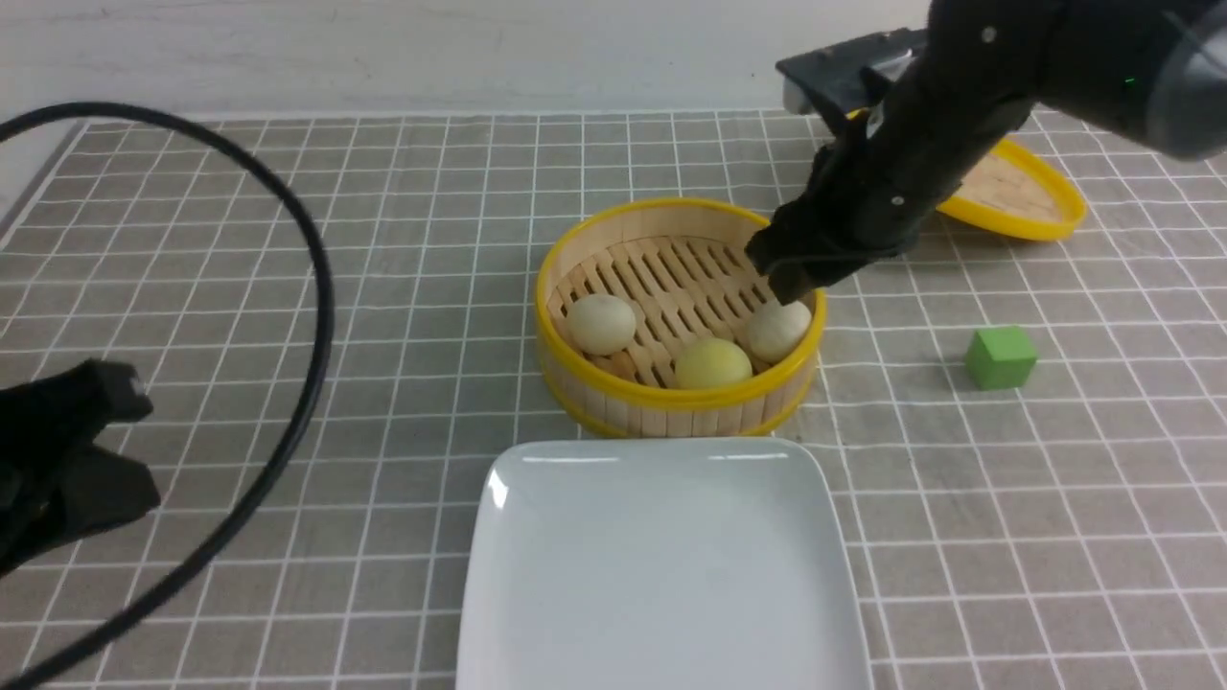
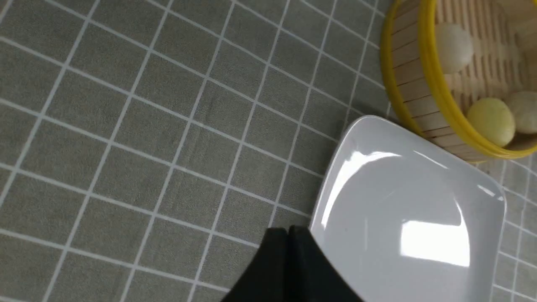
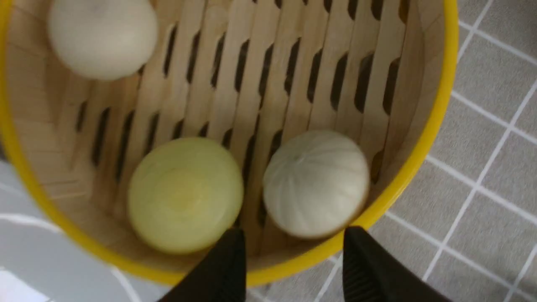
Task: Put the steamed buns into the plate on the grey tablecloth.
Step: 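Reach toward a bun in the bamboo steamer with the right gripper, then move the steamed bun from the bamboo steamer onto the white plate with the right gripper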
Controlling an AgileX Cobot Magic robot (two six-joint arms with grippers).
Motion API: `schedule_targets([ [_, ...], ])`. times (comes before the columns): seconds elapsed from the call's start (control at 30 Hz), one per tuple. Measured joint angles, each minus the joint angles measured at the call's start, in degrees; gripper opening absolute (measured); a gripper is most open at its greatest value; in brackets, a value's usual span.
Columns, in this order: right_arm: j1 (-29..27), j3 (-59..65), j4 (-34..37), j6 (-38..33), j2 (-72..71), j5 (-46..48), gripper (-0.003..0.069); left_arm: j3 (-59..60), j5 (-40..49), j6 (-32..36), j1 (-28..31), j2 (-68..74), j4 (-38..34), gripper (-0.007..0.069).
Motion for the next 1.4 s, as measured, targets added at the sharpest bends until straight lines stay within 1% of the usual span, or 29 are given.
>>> schedule_targets([
  [0.2, 0.0, -2.1, -1.6, 0.1, 7.0, -5.0, 0.033, -0.9, -0.9, 1.0, 0.0, 6.6, 0.2, 0.0094],
  [0.3, 0.0, -2.4, -1.8, 0.1, 8.7, -6.6, 0.0288, -0.9, -0.9, 1.1, 0.0, 7.5, 0.2, 0.0141],
  [0.4, 0.0, -2.4, -1.8, 0.1, 8.9, -7.1, 0.0171, -0.9, -0.9, 1.2, 0.0, 7.5, 0.3, 0.0185],
  [0.47, 0.0, -2.6, -1.8, 0.1, 8.0, -6.2, 0.0043, -0.9, -0.9, 1.2, 0.0, 7.5, 0.3, 0.0215],
  [0.5, 0.0, -2.7, -1.8, 0.1, 7.9, -6.1, 0.0043, -0.9, -0.9, 1.2, 0.0, 7.5, 0.3, 0.0219],
  [0.53, 0.0, -3.0, -1.2, 0.1, 6.3, -4.3, 0.0015, -0.9, -0.9, 1.2, 0.0, 7.5, 0.3, 0.0231],
  [0.57, 0.0, -3.1, -1.0, 0.1, 5.2, -3.4, 0.0014, -0.9, -0.9, 1.2, 0.0, 7.5, 0.3, 0.0235],
  [0.67, 0.0, -3.5, 1.1, 0.1, -1.7, 4.1, 0.0014, -0.9, -0.9, 1.2, 0.0, 7.5, 0.4, 0.0242],
  [0.7, 0.0, -3.5, 1.5, 0.1, -2.9, 4.7, 0.0014, -0.9, -0.9, 1.2, 0.0, 7.5, 0.4, 0.0243],
  [0.77, 0.0, -2.9, 4.9, -0.1, -9.8, 12.4, 0.0014, -0.9, -1.1, 1.2, 0.0, 7.5, 0.4, 0.0244],
  [0.83, 0.8, 0.6, 9.5, -1.2, -17.0, 15.5, 0.0015, -0.9, -1.8, 1.2, 0.0, 7.5, 0.4, 0.0244],
  [0.9, 2.8, 7.3, 13.3, -2.0, -22.7, 16.2, 0.002, -0.9, -2.2, 1.6, 0.0, 7.5, 0.4, 0.0244],
  [0.97, 5.9, 16.0, 15.7, -2.2, -26.4, 13.4, 0.0024, -0.9, -2.5, 2.8, 0.0, 7.5, 0.4, 0.0244],
  [1.0, 6.3, 16.9, 16.1, -2.2, -27.0, 12.9, 0.0024, -0.9, -2.5, 2.8, 0.0, 7.5, 0.4, 0.0244],
  [1.03, 9.1, 24.9, 17.0, -2.2, -28.5, 7.4, 0.0031, -0.9, -2.7, 3.8, 0.0, 7.5, 0.4, 0.0244],
  [1.07, 10.4, 28.9, 17.2, -2.1, -28.7, 3.9, 0.0037, -0.9, -2.6, 4.0, 0.0, 7.5, 0.3, 0.0244],
  [1.13, 11.9, 34.7, 17.2, -1.5, -28.4, -2.2, 0.0054, -0.9, -2.9, 4.2, 0.0, 7.5, 0.2, 0.0244],
  [1.17, 12.4, 36.0, 17.2, -1.4, -28.0, -3.7, 0.0062, -0.9, -3.0, 4.2, 0.0, 7.5, 0.2, 0.0244],
  [1.2, 13.5, 40.7, 17.3, -0.9, -26.5, -10.1, 0.0106, -0.9, -3.2, 4.3, 0.0, 7.5, 0.1, 0.0244],
  [1.23, 13.6, 41.1, 17.3, -0.8, -26.5, -10.7, 0.0106, -0.9, -3.2, 4.3, 0.0, 7.5, 0.1, 0.0244],
  [1.27, 13.8, 43.4, 17.3, -0.4, -24.5, -14.9, 0.0167, -0.9, -3.2, 4.4, 0.0, 7.5, 0.1, 0.0244],
  [1.3, 13.8, 43.6, 17.3, -0.4, -24.0, -15.3, 0.0185, -0.9, -3.2, 4.4, 0.0, 7.5, 0.1, 0.0244],
  [1.33, 13.9, 44.3, 17.3, -0.2, -21.8, -18.0, 0.0262, -0.9, -3.2, 4.5, 0.0, 7.5, 0.1, 0.0244],
  [1.4, 13.7, 43.9, 17.3, -0.1, -19.9, -18.9, 0.0362, -0.9, -3.2, 4.5, 0.0, 7.5, 0.1, 0.0244],
])
